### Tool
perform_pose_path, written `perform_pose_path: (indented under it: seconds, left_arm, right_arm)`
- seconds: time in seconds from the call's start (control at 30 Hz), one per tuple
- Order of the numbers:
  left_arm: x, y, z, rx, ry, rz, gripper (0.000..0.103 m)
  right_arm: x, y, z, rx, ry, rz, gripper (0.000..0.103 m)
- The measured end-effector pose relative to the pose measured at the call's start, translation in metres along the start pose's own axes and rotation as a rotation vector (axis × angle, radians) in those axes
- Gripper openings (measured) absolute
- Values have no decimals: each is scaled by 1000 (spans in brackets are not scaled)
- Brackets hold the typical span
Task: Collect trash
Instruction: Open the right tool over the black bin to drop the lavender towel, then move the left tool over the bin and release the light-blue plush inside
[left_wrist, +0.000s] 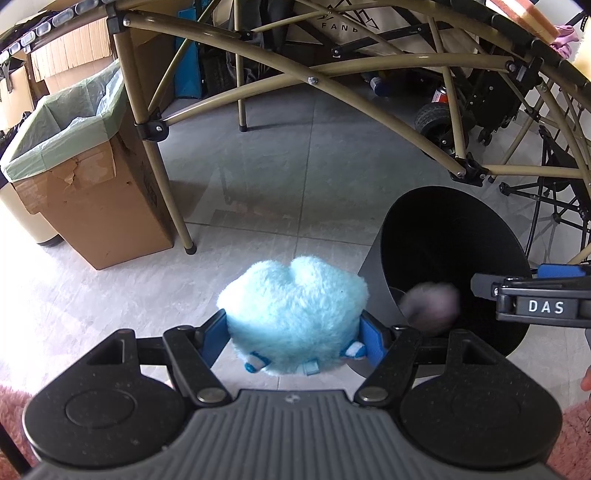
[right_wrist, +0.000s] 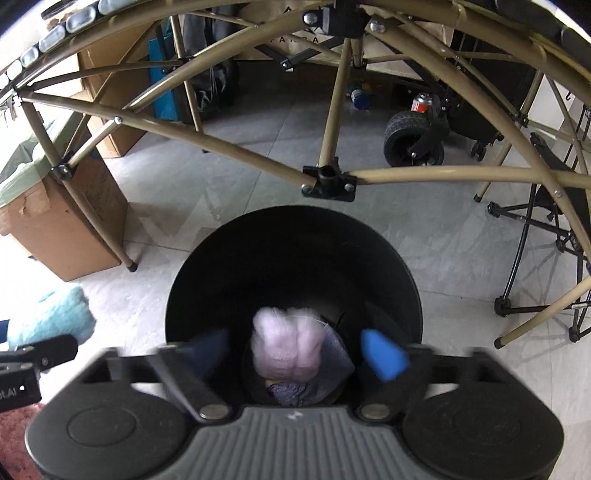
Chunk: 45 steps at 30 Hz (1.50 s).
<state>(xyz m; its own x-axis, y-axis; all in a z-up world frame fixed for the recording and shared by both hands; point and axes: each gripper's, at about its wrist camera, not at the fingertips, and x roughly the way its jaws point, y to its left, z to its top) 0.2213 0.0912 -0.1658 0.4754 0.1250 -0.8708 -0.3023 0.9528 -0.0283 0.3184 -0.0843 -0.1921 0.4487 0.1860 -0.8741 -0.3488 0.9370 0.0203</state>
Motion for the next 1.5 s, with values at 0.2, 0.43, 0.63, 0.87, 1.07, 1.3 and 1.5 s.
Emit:
perform_pose_path:
  seconds: [0.2, 0.43, 0.63, 0.87, 1.07, 1.3, 1.5]
  left_arm:
    - [0, -1, 0, 3, -2, 1, 72]
    - [-1, -1, -1, 6, -8, 5, 72]
    - [-4, -2, -2, 9, -19, 3, 72]
    - [-5, -7, -2, 23, -29, 6, 72]
    - [-8, -17, 2, 36, -43, 1, 72]
    - [-9, -43, 4, 87, -56, -12, 72]
    - [-8, -68, 4, 134, -63, -22, 72]
  right_arm:
    - [3, -4, -1, 12, 15, 9, 103]
    - [4, -9, -4, 25, 13, 16, 103]
    - [-2, -13, -5, 45, -3, 17, 103]
    - [-12, -29, -10, 77, -24, 10, 103]
    - [-24, -48, -15, 114, -52, 6, 103]
    - [-33, -69, -21, 167, -69, -10, 103]
    - [-43, -91, -29, 220, -89, -26, 103]
